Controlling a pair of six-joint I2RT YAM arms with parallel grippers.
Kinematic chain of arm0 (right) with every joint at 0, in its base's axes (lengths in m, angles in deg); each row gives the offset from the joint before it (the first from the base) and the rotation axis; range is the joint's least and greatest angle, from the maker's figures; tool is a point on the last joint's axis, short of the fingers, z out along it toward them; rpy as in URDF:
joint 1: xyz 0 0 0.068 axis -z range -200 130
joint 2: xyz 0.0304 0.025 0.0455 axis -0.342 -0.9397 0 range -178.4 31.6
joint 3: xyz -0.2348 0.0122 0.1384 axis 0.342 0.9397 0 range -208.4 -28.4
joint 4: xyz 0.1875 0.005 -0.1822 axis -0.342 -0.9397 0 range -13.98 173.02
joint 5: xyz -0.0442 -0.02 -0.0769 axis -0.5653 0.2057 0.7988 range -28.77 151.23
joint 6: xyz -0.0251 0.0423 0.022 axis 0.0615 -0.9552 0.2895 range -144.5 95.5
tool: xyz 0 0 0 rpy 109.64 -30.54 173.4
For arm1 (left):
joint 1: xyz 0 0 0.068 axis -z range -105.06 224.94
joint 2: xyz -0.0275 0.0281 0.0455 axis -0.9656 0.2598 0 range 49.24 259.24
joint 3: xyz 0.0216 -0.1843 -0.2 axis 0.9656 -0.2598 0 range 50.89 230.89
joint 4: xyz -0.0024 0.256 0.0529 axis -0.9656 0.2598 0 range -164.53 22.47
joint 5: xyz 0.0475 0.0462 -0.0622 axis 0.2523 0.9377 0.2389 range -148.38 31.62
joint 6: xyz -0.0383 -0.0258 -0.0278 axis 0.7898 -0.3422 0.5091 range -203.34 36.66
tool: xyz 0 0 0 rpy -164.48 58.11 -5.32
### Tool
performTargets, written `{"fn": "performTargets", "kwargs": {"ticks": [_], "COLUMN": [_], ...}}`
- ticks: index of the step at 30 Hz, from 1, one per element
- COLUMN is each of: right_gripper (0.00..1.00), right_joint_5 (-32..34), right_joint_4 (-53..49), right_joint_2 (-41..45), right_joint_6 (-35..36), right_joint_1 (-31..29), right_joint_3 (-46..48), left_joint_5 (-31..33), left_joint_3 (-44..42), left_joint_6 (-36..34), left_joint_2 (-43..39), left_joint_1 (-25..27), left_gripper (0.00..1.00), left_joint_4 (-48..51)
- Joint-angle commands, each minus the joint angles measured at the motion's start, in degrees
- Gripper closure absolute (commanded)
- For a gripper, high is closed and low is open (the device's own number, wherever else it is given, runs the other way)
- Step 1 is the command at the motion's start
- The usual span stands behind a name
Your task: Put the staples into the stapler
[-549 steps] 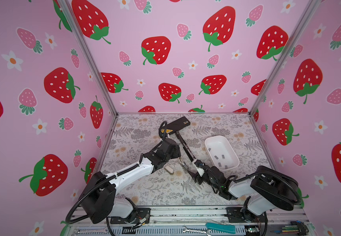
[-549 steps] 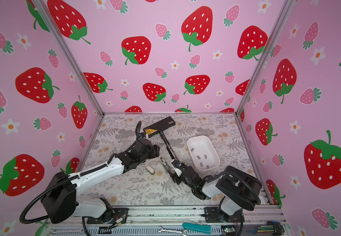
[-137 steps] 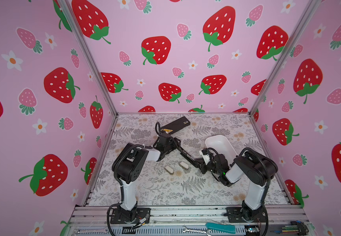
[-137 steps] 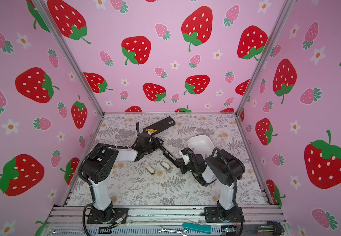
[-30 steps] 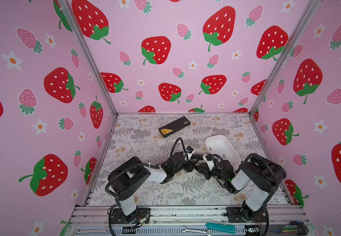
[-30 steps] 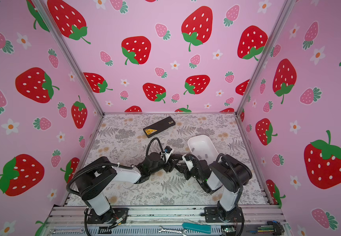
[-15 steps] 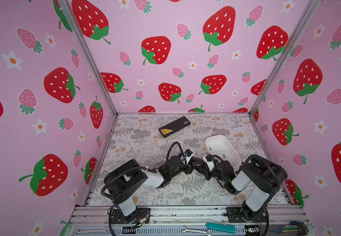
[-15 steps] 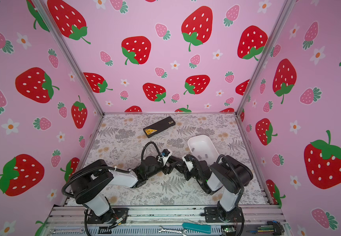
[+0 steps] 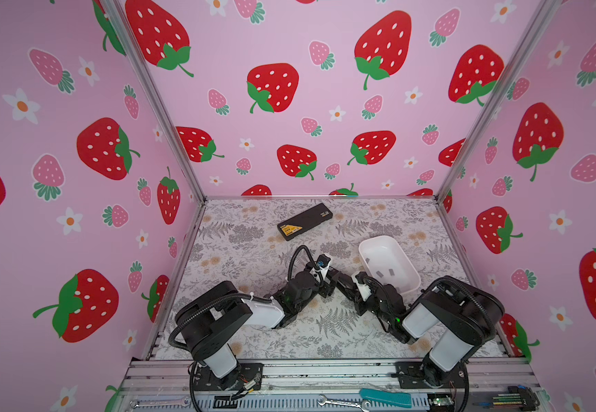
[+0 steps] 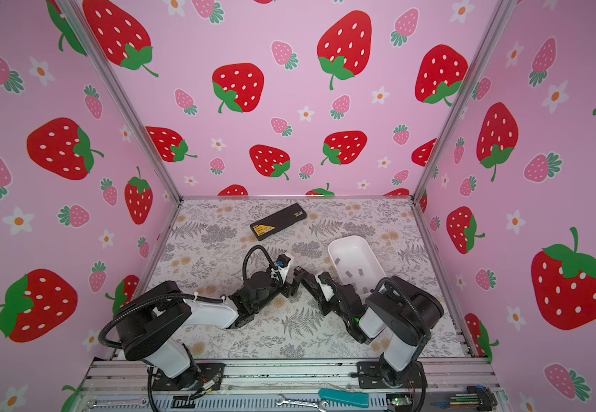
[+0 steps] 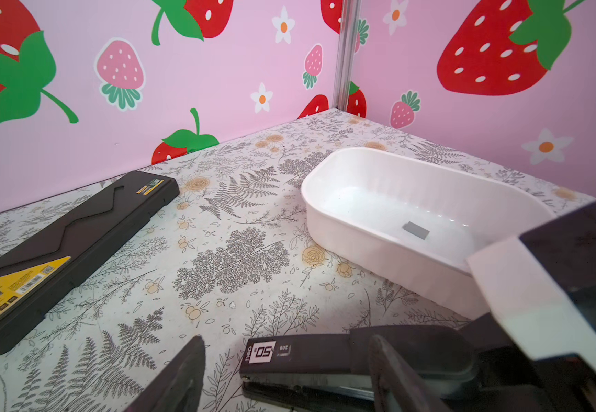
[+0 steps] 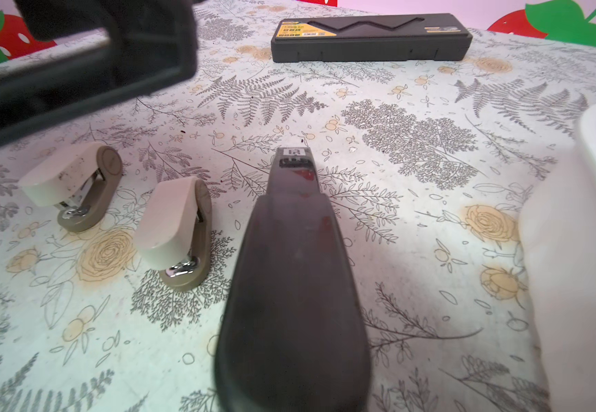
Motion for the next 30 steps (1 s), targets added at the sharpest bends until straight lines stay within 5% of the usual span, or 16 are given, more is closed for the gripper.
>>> {"fn": "performTargets", "kwargs": {"ticks": [1,9,13,19,23,30], "right_gripper": [0.91,0.61,0.54,0.53,0.62,0.75], "right_joint_5": [4.7,5.8,4.6,2.2,-0.4,1.3], "right_joint_4": [-0.2,-0.3,-1.4,-5.0,-2.2,-2.6], "right_joint_2": [1.1,3.9,7.3,21.2,31.1,29.2], "right_joint_6": [1.0,1.3,1.0,2.6,2.4,2.2], "right_joint_1": [-1.1,-2.2,-2.2,-2.2,-2.3,-2.3], "right_joint_3": [-0.3,1.2,2.3,7.2,13.1,10.9], "left_joint_5": [2.3,5.0,7.5,9.1,9.9,8.2], "left_joint_3": [1.5,3.6,4.9,6.9,8.8,9.5], "left_joint_6": [0.1,0.6,1.0,1.2,1.6,0.5], "left_joint_2": [0.4,1.8,2.6,4.4,6.4,8.3], "left_joint_1": [0.2,0.2,0.2,0.2,0.3,0.3], "left_gripper": [0.27,0.27,0.26,0.26,0.26,0.26], "left_joint_4": [0.4,2.8,4.1,5.2,6.0,6.3]}}
